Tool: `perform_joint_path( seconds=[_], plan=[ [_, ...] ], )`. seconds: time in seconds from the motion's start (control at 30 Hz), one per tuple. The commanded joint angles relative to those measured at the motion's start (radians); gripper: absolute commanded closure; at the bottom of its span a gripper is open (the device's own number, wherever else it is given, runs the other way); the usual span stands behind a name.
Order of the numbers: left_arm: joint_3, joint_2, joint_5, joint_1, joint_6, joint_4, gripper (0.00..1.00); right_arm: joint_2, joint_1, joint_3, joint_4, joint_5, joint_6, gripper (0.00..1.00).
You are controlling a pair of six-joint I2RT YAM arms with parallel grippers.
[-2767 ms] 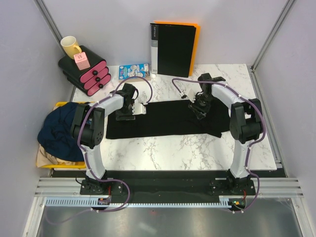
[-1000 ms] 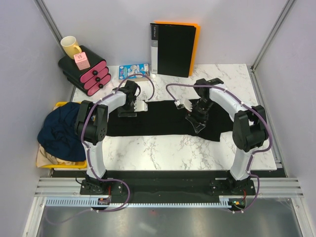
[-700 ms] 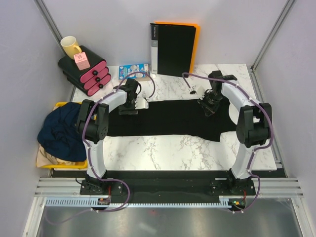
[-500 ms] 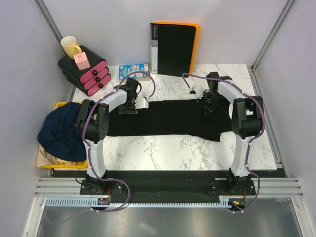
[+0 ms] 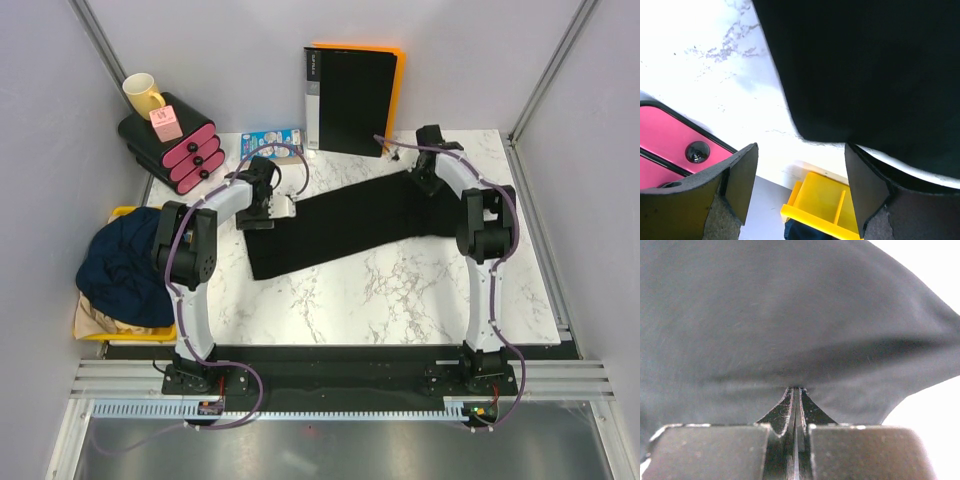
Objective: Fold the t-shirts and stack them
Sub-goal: Fold the tshirt
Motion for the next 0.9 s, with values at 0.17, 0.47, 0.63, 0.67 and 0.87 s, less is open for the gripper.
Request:
perform_joint_path(
  seconds=[0.17,0.47,0.63,0.67,0.87],
  plan=[
    [-0.025,-0.061,0.000,0.006,0.016,0.019,0.23,0.265,-0.038,0.368,0.481,0.379,-0.079,1.00],
    [-0.097,-0.106,0.042,0.019,-0.024,0.022,0.23,-0.180,-0.026,0.047,0.495,0.268,0.060,0.47],
    [-0.077,-0.101,0.085,0.028,-0.067,0.055,0.23,-0.307,-0.009,-0.033,0.361,0.041,0.068,0.59],
    [-0.045,-0.101,0.089,0.035,-0.122,0.072,0.23,-0.301,-0.003,-0.025,0.303,-0.029,0.058,0.65],
    [0.088,-0.124,0.092,0.143,-0.450,0.161,0.30,-0.209,0.134,-0.057,0.141,-0.200,0.048,1.00]
  ],
)
